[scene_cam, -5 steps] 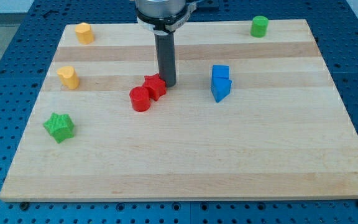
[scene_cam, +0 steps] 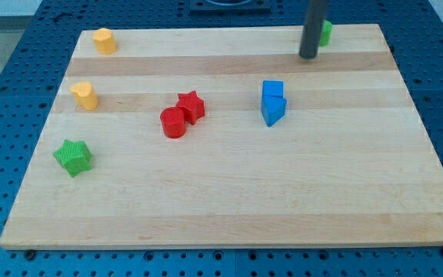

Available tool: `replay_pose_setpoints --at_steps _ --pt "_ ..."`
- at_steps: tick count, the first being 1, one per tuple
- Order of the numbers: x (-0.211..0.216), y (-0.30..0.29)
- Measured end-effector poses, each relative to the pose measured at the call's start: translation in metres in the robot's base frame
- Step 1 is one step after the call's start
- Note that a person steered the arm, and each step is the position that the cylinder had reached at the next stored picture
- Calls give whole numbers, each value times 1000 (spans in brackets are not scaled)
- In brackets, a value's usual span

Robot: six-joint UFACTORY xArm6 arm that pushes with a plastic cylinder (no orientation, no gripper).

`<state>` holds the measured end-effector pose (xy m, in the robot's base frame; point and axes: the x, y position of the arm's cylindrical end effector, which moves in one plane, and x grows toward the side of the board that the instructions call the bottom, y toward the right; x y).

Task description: Slide the green circle left and down

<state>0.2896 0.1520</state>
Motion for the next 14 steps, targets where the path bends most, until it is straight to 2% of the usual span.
replay_pose_setpoints --at_steps 1,2,3,4,6,8,9,14 --pt "-18 52" --pt "-78 109" --pt "-98 101" --pt "-98 88" --pt "-95 13" --pt "-72 45" --pt "-66 41" --pt "-42 -67"
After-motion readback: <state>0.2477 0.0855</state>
